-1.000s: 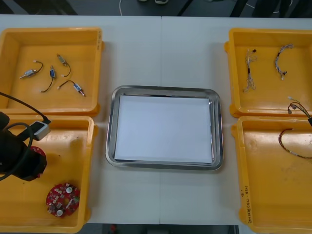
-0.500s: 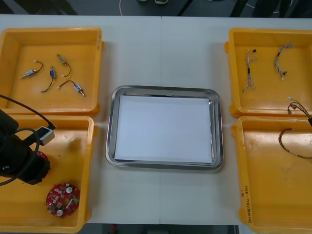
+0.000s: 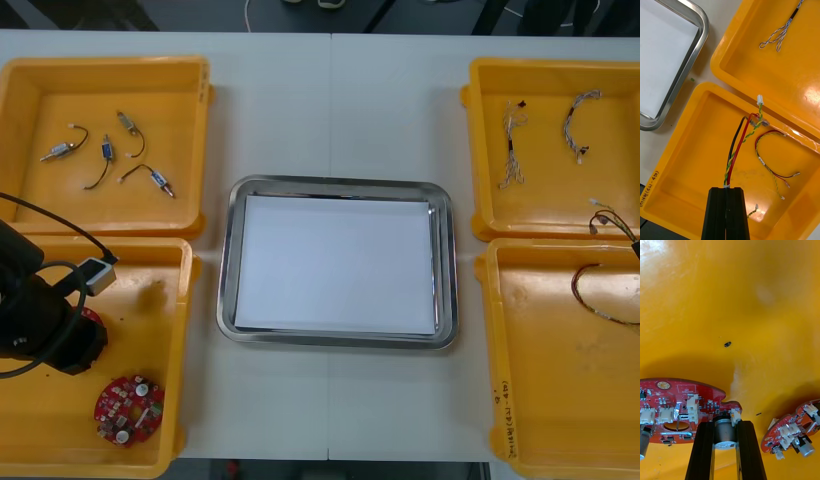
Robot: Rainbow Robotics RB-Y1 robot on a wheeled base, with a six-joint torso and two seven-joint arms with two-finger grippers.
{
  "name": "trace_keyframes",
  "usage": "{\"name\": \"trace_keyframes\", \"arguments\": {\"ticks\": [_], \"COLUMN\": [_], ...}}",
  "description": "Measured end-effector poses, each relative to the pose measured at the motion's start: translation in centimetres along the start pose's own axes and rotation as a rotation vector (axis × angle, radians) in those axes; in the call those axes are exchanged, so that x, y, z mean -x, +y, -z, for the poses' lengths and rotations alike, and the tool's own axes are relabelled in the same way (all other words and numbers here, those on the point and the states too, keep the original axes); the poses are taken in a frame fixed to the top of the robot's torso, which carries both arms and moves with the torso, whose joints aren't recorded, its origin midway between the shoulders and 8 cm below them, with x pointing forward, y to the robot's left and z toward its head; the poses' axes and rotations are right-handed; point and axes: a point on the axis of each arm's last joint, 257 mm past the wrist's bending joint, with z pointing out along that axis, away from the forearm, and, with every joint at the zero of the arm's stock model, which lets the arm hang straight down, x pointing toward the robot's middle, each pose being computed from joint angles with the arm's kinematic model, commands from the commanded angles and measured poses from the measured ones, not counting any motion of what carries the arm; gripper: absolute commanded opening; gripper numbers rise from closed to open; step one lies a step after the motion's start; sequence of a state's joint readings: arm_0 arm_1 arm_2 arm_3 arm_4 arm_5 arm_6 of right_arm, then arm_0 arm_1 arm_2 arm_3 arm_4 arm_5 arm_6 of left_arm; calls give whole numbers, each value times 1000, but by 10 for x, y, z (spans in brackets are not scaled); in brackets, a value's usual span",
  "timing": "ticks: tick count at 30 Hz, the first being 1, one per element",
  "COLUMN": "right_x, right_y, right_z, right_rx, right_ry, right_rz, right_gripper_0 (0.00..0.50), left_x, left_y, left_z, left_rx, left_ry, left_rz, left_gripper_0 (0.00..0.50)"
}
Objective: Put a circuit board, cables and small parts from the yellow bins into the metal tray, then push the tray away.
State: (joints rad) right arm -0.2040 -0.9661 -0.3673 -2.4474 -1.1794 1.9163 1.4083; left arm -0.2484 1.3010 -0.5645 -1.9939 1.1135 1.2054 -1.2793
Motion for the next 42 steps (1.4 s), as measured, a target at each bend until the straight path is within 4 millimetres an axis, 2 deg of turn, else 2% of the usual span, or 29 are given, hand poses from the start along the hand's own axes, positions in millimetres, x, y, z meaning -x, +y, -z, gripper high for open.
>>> {"name": "trace_keyframes", "arguments": {"ticks": [1,2,3,4,5,7,29,33,38,42], "right_x": [0,0,0,0,0,0,0,0,0,0], "right_y": [0,0,0,0,0,0,0,0,0,0], "right_z": [0,0,0,0,0,0,0,0,0,0], "right_rx": [0,0,0,0,0,0,0,0,0,0], "right_ry": [0,0,0,0,0,0,0,0,0,0], "right_rz": [0,0,0,0,0,0,0,0,0,0], "right_gripper_0": [0,0,0,0,0,0,0,0,0,0], "left_x": [0,0,1,1,2,3,6,9,31,39], "left_y": [0,1,1,1,1,1,-3,-5,-5,-4], "left_z": [0,0,-1,-1,-1,-1,4,16,39,52], "left_rx": [0,0,0,-1,-1,-2,-5,6,14,18], "left_ry": [-1,-2,-4,-5,-7,-12,-17,-10,-82,-128], "left_rz": [1,3,3,4,5,6,-8,-25,-35,-30], "left_gripper_0": [77,200,256,368,450,494,500,500,500,500]}}
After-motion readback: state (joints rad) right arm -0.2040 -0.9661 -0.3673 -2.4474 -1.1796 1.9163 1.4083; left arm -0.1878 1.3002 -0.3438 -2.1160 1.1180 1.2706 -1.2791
